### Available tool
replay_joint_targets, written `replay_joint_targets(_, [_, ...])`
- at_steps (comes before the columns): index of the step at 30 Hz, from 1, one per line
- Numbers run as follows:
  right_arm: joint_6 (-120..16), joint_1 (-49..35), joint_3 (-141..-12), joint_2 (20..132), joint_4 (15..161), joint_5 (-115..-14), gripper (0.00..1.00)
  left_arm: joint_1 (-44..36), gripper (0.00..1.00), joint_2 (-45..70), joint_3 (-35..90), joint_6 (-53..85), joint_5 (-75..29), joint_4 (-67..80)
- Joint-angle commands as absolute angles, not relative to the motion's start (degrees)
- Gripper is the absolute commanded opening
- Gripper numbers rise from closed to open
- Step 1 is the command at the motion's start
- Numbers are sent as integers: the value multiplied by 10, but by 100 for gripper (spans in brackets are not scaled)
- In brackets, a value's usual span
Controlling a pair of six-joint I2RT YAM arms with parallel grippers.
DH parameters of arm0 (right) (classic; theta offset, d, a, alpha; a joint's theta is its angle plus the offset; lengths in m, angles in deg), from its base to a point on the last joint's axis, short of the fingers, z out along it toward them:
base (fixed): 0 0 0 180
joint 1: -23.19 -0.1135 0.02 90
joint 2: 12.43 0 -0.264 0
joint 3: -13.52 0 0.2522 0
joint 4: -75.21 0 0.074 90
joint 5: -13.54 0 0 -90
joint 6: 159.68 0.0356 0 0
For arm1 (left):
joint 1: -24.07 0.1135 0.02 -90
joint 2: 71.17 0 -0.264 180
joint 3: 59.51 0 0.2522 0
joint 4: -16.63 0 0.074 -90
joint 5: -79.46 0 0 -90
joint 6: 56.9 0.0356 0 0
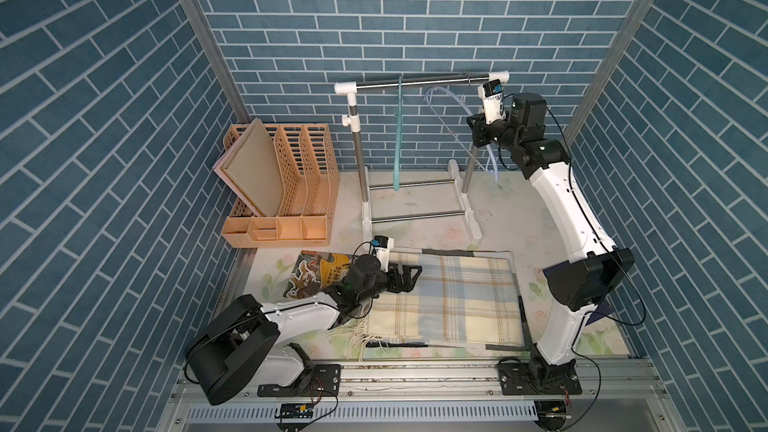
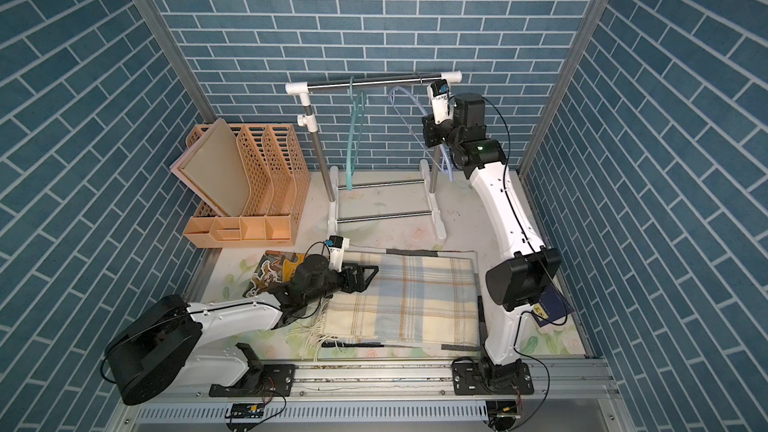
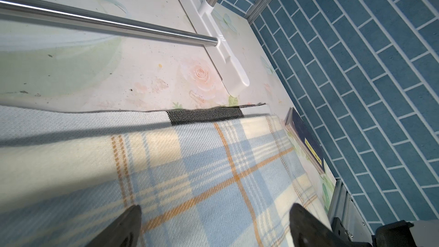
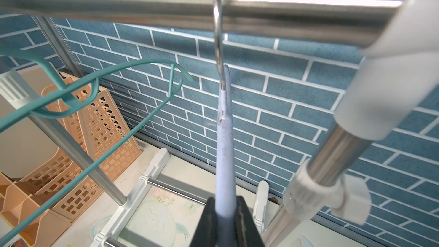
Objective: Hang the scarf on the hanger
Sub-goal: Pick up the hanger from the clothesline.
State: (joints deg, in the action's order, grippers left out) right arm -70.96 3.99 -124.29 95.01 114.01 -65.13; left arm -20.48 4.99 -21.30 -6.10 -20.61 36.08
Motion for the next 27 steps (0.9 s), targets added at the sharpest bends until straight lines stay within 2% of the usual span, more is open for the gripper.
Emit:
replay_joint_targets(1, [-684,37,-1243,909,1091,-642,0,-210,100,38,-221,-56,-194,351])
replay_joint_targets(12, [-661,35,-1232,882,1086,-641,0,-211,100,10,-227,-58,-180,338])
replay_joint_targets(27, [-631,32,-929,645,1043,-663,0,-212,100,-51,-212,-57,-148,274])
